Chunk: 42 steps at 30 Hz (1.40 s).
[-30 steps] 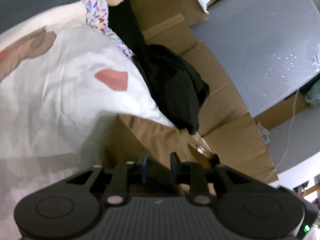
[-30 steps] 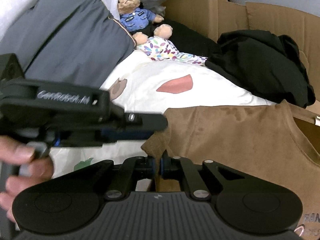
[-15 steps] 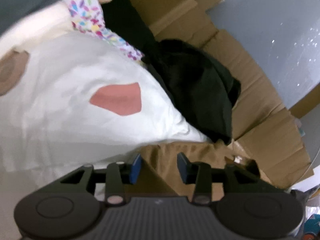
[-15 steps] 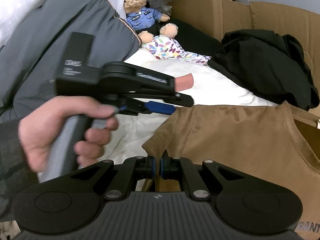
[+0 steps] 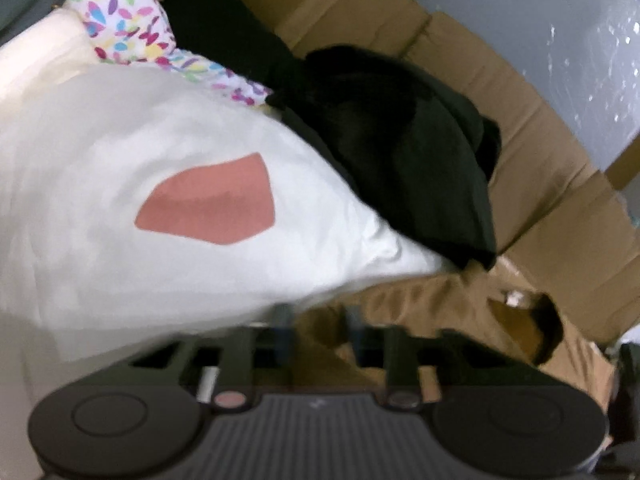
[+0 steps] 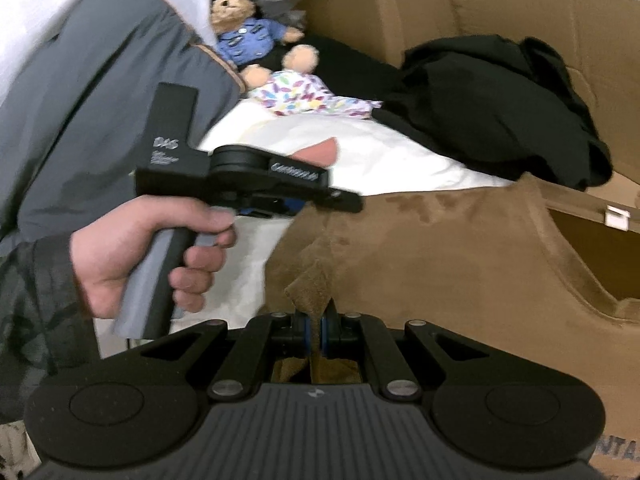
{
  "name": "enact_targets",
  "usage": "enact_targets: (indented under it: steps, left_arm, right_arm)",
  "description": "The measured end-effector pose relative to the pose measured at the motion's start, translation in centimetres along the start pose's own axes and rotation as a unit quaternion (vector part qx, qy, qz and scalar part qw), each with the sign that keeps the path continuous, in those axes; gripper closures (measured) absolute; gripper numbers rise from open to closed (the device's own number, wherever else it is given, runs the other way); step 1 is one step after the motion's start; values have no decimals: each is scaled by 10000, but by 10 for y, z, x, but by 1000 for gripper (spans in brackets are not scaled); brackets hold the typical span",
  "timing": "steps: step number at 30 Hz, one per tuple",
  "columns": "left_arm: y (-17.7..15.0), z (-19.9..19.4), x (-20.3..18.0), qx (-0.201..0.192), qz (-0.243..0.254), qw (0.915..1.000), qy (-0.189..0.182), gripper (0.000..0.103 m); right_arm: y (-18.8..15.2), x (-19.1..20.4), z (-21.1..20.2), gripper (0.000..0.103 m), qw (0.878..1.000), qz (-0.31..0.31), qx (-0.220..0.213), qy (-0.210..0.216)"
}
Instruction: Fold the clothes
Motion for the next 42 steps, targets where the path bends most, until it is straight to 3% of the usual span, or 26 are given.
enact_targets:
  steps: [8,15,18,21,31,33,35,37,42]
  left_arm:
    - [13,3,3,-234,-219,9991,271,96]
    - [16,9,8,-250,-484,9984,176,94]
    - [17,3,8,-305,-576,9978,82,91]
    - [20,-8,7,-469,-564,9973,74,85]
    - [17,-14,7,-535,-551,9970,-121,74]
    - [16,-6,4,-450,-444,9980,-53,80]
    - [16,-2,4,-446,-447,9980,40,93]
    - [15,2,11,-524,-766,9957,38,95]
    - [15,3,8,-552,-473,9971,203,95]
  right_arm:
    - [-3,-38,2,100,9992,365,66,-155]
    - [-18,-66,5,100,9954,825,297,-375]
    - [-24,-77,8,92,9921,1092,367,-503]
    - [-25,-82,5,67,9905,1236,306,-522]
    - [-24,-103,1,66,9826,1774,112,-537]
    - [-24,-106,2,66,9805,1895,95,-501]
    - [-23,-108,8,68,9809,1884,145,-469]
    - [-23,-108,13,100,9817,1835,224,-454]
    - [-25,-111,12,100,9830,1760,240,-456]
Point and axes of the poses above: each gripper's, at about its wrist camera, not at the fingertips, and z roughly the way its jaws point, x to its left, y to its top, the point moved 8 cm from there along z, roughly the way its jaws point, and after that the axes turned 3 degrees about x, right-handed, at the moved point
